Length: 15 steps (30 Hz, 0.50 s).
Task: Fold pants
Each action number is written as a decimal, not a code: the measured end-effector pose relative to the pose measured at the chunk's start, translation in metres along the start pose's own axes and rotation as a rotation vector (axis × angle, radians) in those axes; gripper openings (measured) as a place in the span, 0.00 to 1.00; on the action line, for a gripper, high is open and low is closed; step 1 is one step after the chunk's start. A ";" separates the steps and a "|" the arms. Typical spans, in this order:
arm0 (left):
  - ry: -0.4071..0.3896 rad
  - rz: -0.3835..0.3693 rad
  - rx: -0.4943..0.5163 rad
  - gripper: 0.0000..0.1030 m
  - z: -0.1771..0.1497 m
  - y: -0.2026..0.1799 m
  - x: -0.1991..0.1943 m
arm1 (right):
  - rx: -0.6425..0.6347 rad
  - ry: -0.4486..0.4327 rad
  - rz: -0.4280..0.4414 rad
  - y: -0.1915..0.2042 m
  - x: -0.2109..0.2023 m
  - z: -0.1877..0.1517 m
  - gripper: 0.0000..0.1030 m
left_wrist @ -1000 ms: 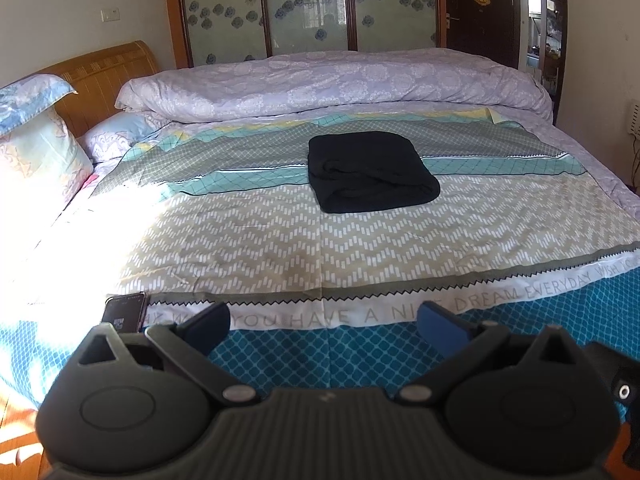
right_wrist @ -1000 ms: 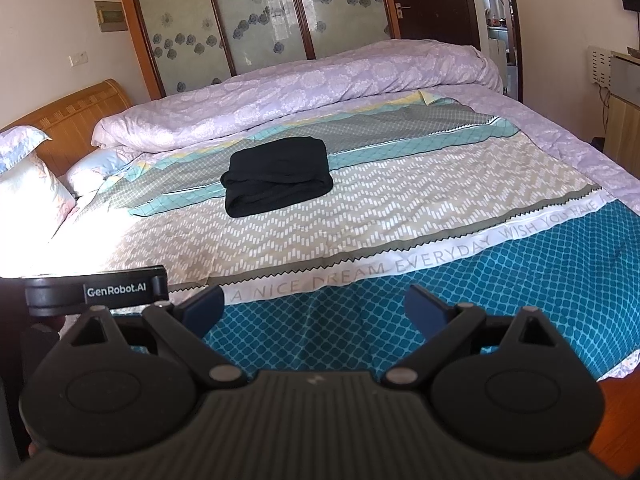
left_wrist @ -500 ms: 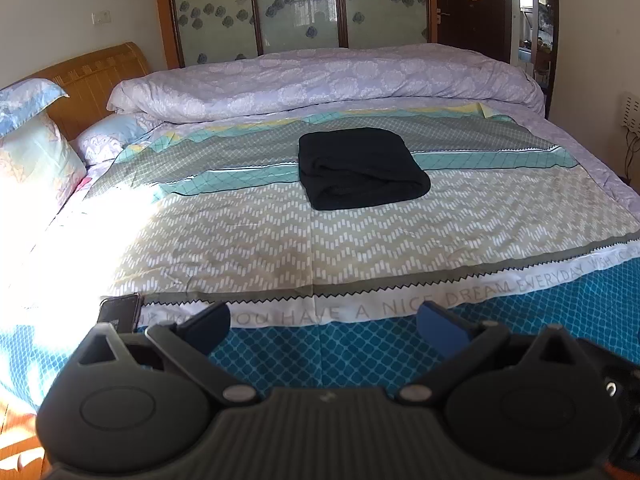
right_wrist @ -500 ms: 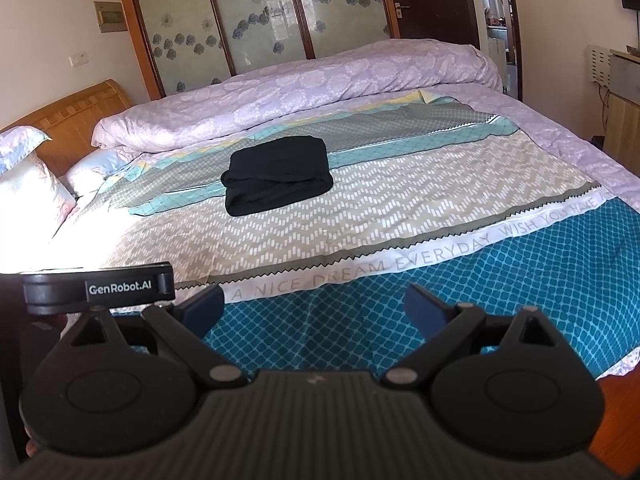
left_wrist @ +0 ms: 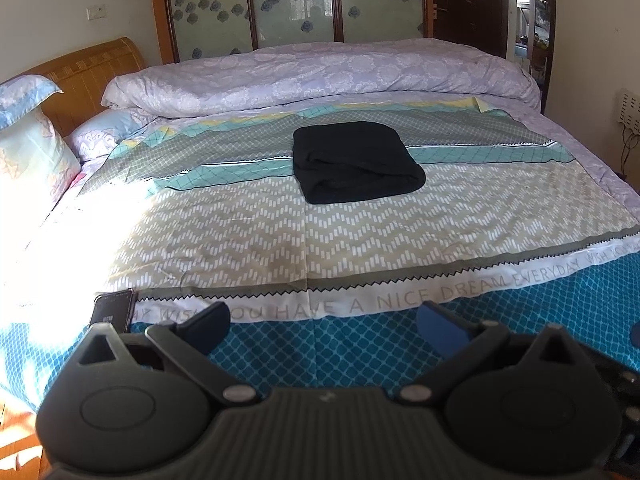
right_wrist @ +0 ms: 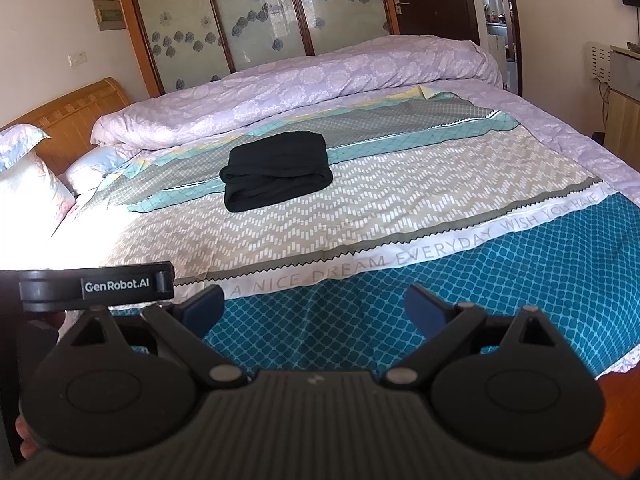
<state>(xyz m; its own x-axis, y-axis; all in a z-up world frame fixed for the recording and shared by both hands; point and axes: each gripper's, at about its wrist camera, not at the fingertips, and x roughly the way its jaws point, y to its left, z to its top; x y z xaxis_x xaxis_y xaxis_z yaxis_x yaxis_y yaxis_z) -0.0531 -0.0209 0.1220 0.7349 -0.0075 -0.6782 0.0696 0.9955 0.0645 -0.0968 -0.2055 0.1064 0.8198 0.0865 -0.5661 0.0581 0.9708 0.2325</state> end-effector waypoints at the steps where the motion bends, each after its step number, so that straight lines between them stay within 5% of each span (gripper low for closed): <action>1: 0.002 0.000 0.000 1.00 0.000 0.000 0.000 | 0.000 -0.002 0.000 0.000 0.000 0.000 0.95; 15: 0.008 -0.001 -0.006 1.00 0.001 0.001 0.000 | 0.000 -0.012 -0.005 0.000 -0.002 0.001 0.95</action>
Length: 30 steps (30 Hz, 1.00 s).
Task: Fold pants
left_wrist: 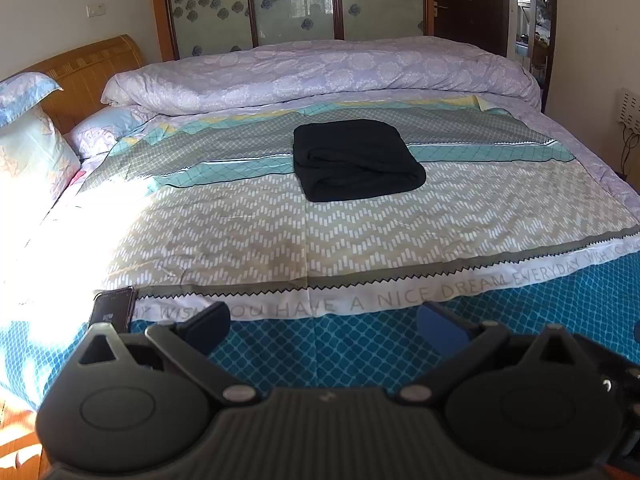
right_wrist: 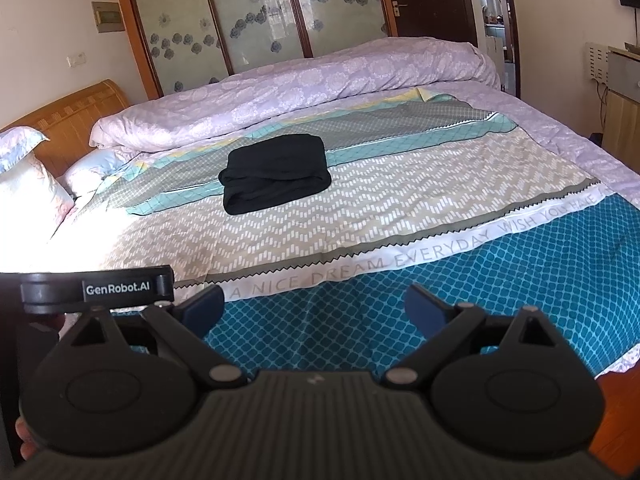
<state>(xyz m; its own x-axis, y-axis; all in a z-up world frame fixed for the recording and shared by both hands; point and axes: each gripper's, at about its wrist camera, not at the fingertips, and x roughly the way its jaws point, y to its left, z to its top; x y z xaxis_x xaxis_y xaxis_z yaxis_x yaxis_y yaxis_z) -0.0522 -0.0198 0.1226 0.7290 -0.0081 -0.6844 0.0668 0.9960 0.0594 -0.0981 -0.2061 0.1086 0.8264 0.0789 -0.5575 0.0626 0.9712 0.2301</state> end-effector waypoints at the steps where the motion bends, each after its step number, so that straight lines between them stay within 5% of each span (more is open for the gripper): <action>1: 0.000 0.000 0.000 1.00 0.000 0.000 0.000 | -0.001 -0.002 0.000 0.000 -0.001 0.000 0.95; 30: -0.010 -0.008 0.009 1.00 0.001 0.000 -0.003 | -0.006 -0.035 -0.007 0.003 -0.004 0.000 0.95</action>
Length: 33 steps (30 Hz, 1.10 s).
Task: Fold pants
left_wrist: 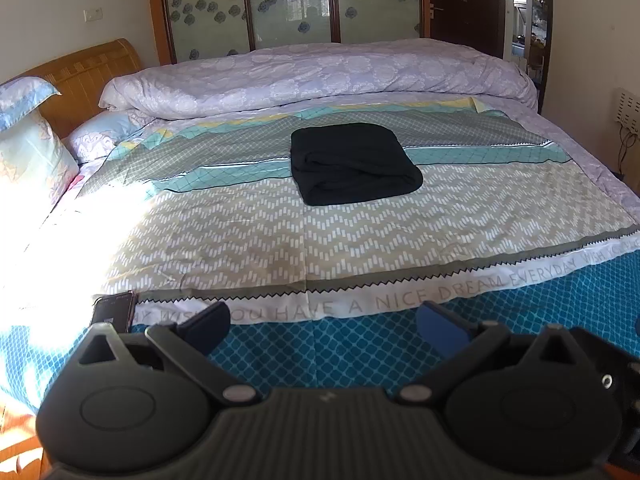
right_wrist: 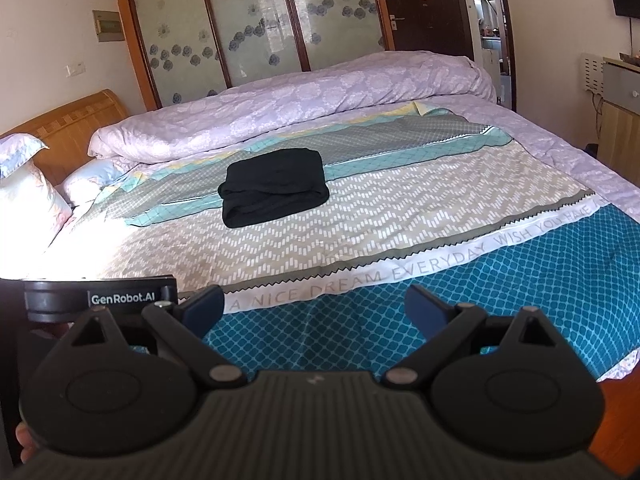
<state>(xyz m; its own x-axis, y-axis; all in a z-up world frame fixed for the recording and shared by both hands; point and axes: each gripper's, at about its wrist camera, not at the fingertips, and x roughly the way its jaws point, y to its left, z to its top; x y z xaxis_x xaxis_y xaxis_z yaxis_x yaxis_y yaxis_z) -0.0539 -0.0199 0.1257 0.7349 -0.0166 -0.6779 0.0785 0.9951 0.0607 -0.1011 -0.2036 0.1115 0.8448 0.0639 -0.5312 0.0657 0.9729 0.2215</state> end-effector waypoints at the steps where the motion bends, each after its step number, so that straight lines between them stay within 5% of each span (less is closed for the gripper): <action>1: -0.001 0.000 -0.001 1.00 0.000 0.000 0.000 | -0.001 0.002 0.002 0.000 0.001 0.000 0.95; 33: 0.006 0.004 -0.002 1.00 0.001 0.001 0.000 | 0.008 0.014 0.004 -0.001 0.001 -0.001 0.95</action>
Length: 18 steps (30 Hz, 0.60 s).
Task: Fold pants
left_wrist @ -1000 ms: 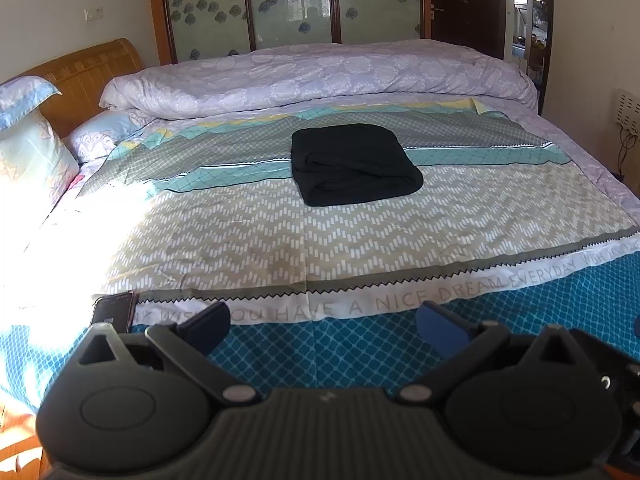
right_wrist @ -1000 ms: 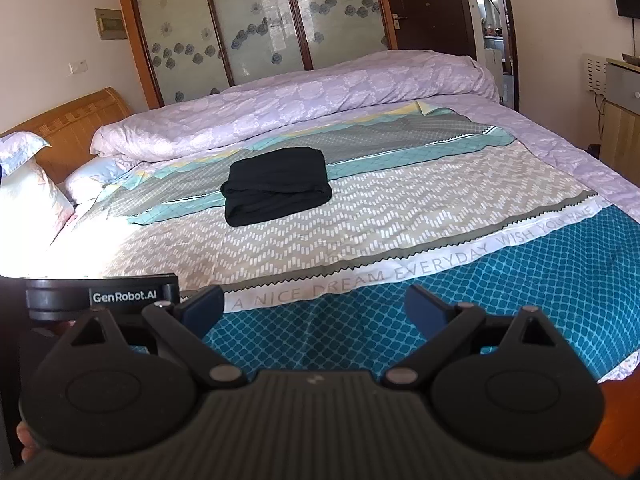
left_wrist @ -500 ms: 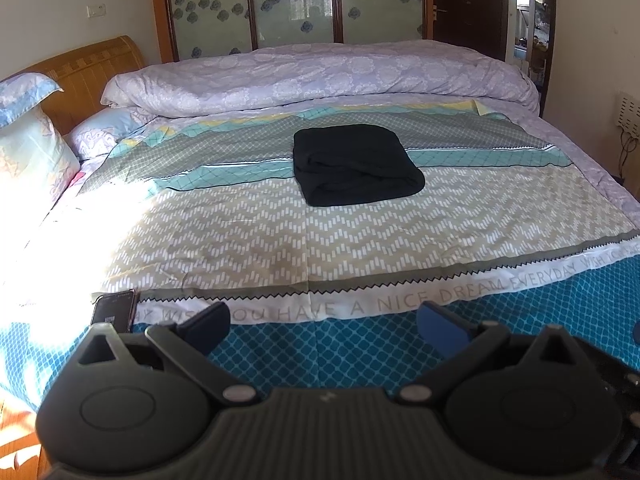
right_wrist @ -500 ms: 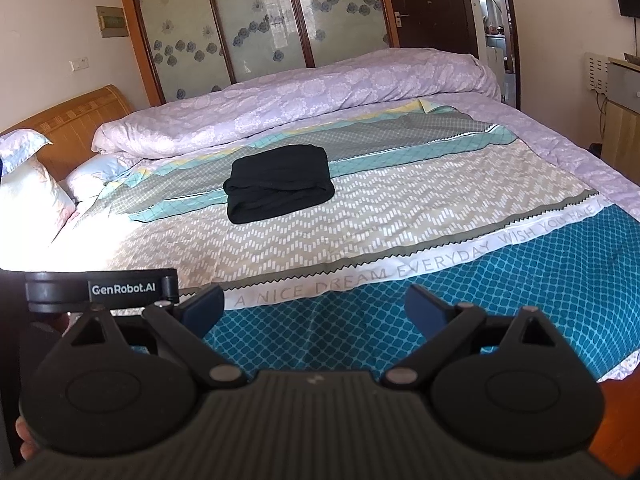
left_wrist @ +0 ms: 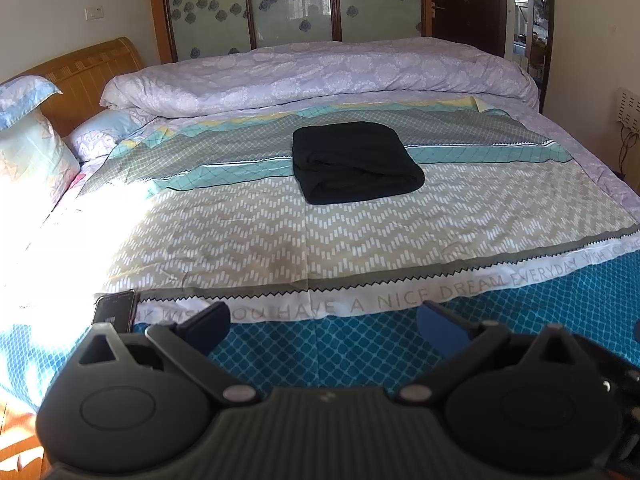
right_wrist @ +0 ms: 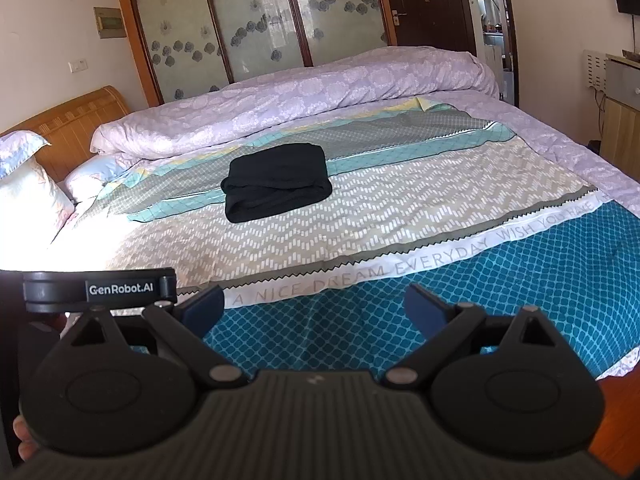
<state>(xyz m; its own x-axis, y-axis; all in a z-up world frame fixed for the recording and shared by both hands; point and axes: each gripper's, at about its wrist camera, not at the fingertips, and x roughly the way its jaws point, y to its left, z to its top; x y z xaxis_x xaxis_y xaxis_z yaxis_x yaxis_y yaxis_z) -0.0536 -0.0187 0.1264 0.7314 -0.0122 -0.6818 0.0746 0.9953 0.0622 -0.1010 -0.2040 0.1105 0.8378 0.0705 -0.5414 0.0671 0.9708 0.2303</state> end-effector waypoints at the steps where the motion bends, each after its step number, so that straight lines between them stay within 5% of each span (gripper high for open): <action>1: 0.000 0.000 -0.002 1.00 0.000 0.000 0.000 | 0.000 -0.002 0.000 0.000 0.000 0.000 0.95; 18: -0.006 0.002 -0.006 1.00 0.001 0.002 0.000 | -0.020 0.002 0.004 0.003 0.002 -0.002 0.95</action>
<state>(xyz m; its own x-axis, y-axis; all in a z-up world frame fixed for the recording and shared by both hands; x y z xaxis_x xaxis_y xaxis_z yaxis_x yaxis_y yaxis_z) -0.0529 -0.0171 0.1271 0.7355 -0.0107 -0.6775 0.0689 0.9959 0.0590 -0.1001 -0.2004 0.1088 0.8367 0.0748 -0.5426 0.0532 0.9748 0.2165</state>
